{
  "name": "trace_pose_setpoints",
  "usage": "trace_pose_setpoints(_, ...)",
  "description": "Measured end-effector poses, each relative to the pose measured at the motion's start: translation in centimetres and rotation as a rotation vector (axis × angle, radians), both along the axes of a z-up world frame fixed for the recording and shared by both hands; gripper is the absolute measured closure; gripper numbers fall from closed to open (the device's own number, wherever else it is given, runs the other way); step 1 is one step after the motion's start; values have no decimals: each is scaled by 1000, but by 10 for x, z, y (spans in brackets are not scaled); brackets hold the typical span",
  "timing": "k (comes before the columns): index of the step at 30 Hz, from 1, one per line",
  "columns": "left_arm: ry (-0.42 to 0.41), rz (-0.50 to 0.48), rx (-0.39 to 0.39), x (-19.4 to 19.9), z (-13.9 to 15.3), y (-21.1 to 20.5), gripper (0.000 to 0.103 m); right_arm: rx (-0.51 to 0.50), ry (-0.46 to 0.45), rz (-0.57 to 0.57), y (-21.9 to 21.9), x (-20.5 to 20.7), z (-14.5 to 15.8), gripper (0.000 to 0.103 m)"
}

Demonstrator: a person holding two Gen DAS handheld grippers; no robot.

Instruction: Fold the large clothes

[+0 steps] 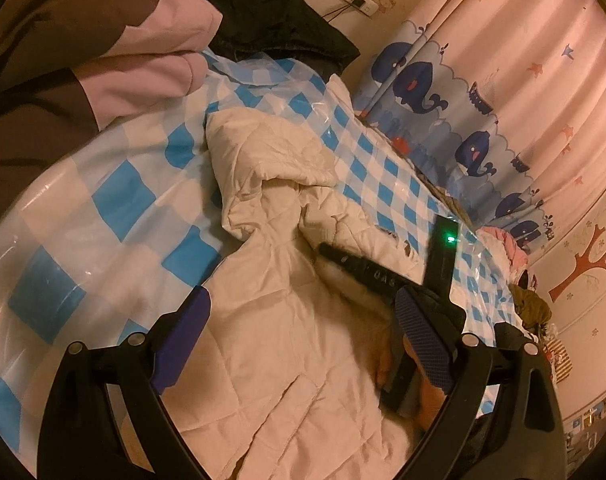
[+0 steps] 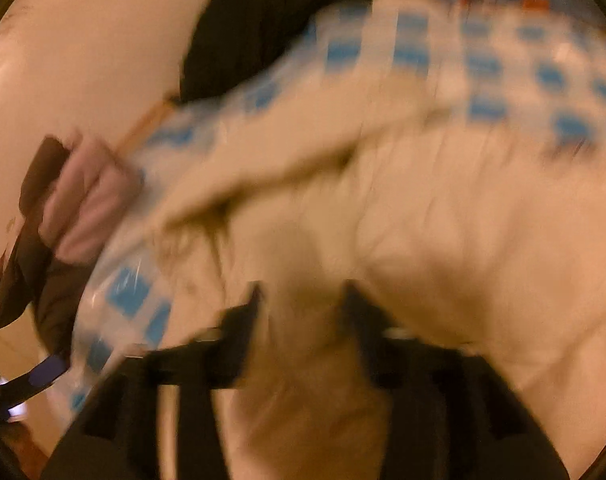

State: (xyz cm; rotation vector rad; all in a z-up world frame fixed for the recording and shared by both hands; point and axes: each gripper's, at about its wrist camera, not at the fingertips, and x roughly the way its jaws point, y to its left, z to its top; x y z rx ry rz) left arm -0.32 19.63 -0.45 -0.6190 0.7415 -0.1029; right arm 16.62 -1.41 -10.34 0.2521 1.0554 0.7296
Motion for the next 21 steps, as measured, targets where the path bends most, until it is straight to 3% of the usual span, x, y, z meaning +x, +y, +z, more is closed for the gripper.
trace_pose_setpoints(1, 5, 1, 0, 2, -1, 0, 13, -16, -4, 15, -1, -5, 7, 38)
trace_pose_setpoints(3, 11, -2, 2, 9, -2, -3, 13, 60, -36, 1, -23, -15, 29, 32)
trace_pose_setpoints(6, 2, -25, 48, 32, 5, -15, 13, 115, -135, -148, -92, -26, 66, 18)
trace_pose_setpoints(9, -12, -79, 164, 75, 12, -44, 13, 65, -165, -355, -174, -25, 81, 15)
trace_pose_setpoints(11, 1, -115, 194, 107, 9, -66, 13, 50, -116, -490, -229, -20, 71, 15)
trace_pose_setpoints(14, 26, -197, 225, 151, -7, -103, 13, 33, -33, -603, -282, -14, 41, 15)
trace_pose_setpoints(16, 65, -222, 283, 174, -26, -124, 13, 14, 33, -603, -296, -11, 7, 15)
trace_pose_setpoints(18, 145, -227, 367, 194, -54, -136, 13, -26, 49, -581, -294, -9, -12, 15)
trace_pose_setpoints(19, 226, -228, 407, 205, -77, -137, 12, -65, 35, -565, -289, -8, -15, 15)
trace_pose_setpoints(21, 259, -248, 378, 211, -103, -131, 10, -151, 15, -523, -275, -6, -15, 7)
